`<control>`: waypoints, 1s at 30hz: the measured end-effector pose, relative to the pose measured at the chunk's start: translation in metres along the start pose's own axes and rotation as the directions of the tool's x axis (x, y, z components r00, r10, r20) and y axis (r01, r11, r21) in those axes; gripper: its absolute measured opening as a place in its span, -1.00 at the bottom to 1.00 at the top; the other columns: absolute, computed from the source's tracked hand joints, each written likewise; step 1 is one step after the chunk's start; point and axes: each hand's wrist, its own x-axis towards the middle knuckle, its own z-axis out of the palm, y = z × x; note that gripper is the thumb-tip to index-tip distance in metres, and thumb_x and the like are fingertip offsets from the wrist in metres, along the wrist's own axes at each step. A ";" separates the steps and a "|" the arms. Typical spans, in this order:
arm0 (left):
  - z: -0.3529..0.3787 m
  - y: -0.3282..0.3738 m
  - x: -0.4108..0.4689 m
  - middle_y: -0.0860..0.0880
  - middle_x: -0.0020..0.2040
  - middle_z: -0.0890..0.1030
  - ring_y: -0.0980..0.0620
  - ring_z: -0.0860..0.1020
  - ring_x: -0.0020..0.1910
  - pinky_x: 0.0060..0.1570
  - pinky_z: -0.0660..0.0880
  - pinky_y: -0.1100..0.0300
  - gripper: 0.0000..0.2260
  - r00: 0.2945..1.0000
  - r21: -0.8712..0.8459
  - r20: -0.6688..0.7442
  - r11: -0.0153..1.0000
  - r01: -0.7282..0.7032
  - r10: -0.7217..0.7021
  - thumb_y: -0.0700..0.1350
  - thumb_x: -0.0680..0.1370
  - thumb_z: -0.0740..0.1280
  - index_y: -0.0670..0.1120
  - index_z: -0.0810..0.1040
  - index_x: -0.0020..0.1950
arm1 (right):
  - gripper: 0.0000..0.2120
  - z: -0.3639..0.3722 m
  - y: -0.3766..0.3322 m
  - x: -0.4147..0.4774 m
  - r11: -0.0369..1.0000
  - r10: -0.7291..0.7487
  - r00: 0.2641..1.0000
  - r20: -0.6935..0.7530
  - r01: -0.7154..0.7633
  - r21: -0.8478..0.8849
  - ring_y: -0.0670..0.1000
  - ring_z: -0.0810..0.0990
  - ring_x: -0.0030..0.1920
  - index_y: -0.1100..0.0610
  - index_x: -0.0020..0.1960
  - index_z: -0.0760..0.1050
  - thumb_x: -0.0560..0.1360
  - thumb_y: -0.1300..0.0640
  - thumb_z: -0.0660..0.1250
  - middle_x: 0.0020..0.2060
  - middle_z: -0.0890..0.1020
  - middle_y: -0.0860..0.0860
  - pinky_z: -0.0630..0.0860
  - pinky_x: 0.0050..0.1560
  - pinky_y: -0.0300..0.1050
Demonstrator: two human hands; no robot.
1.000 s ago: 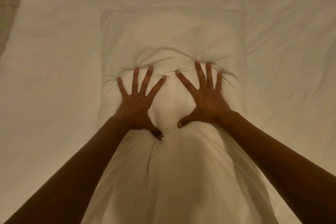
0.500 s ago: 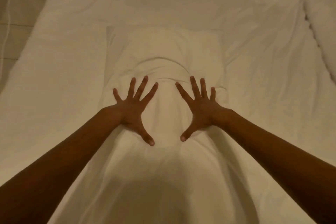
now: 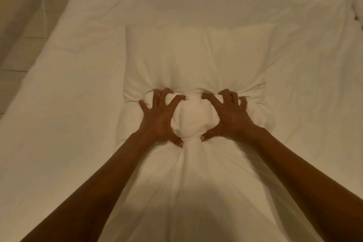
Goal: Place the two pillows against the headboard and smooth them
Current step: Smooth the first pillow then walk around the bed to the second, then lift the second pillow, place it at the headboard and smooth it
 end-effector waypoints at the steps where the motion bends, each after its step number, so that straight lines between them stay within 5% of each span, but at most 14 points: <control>1: 0.000 0.003 -0.002 -0.09 0.49 0.08 -0.14 -0.03 0.50 0.32 0.04 -0.45 0.14 1.000 0.000 -0.020 1.000 0.011 -0.011 0.29 0.03 0.61 0.19 0.15 0.51 | 0.16 -0.002 -0.003 -0.001 1.000 0.008 1.000 -0.016 -0.008 -0.026 0.20 0.18 0.37 -0.24 0.47 0.12 -0.02 -0.55 0.45 0.33 0.26 0.10 0.10 0.39 0.38; 6: -0.011 0.031 -0.035 -0.02 0.22 0.39 -0.15 0.29 0.29 0.20 0.27 -0.13 -0.54 0.990 0.099 -0.113 0.991 0.091 -0.079 0.16 0.40 0.44 0.20 0.48 0.28 | -0.34 0.001 -0.033 -0.041 0.990 0.016 0.981 -0.193 -0.042 -0.133 0.19 0.45 0.08 -0.15 0.22 0.48 0.19 -0.37 0.49 0.04 0.51 0.08 0.32 0.09 0.17; 9: -0.018 0.053 -0.076 -0.01 0.08 0.49 -0.17 0.40 0.16 0.04 0.26 -0.03 -0.78 0.984 -0.014 -0.146 0.994 0.105 -0.106 0.02 0.50 0.35 0.13 0.60 0.14 | -0.57 -0.004 -0.054 -0.083 0.983 0.055 0.954 -0.293 -0.104 -0.153 0.19 0.55 -0.16 -0.12 -0.01 0.60 0.17 -0.14 0.61 -0.18 0.56 0.09 0.45 -0.08 0.11; 16: -0.136 0.129 -0.180 -0.03 0.15 0.49 -0.15 0.38 0.22 0.14 0.24 -0.04 -0.71 0.998 -0.027 -0.064 0.999 -0.027 0.025 -0.02 0.59 0.14 0.12 0.53 0.24 | -0.59 -0.131 -0.106 -0.222 0.971 0.147 0.923 -0.355 -0.203 -0.126 0.18 0.56 -0.15 -0.13 0.02 0.57 0.20 0.02 0.57 -0.14 0.58 0.08 0.51 -0.11 0.12; 23: -0.302 0.243 -0.278 -0.04 0.10 0.51 -0.14 0.41 0.19 0.11 0.31 -0.06 -0.75 0.964 0.059 -0.116 0.971 -0.232 0.238 -0.14 0.53 0.23 0.13 0.56 0.12 | -0.54 -0.302 -0.148 -0.358 0.920 0.273 0.848 -0.455 -0.368 -0.134 0.20 0.55 -0.10 -0.13 0.06 0.52 0.19 0.02 0.54 -0.11 0.57 0.09 0.48 -0.12 0.10; 30: -0.393 0.340 -0.331 -0.06 0.21 0.48 -0.16 0.37 0.28 0.20 0.30 -0.11 -0.58 0.879 0.097 -0.177 0.897 -0.431 0.442 -0.27 0.49 0.26 0.09 0.50 0.27 | -0.71 -0.424 -0.158 -0.470 0.890 0.330 0.762 -0.558 -0.447 -0.085 0.24 0.44 0.15 -0.11 0.20 0.48 0.49 0.06 0.28 0.10 0.50 0.12 0.33 0.13 0.16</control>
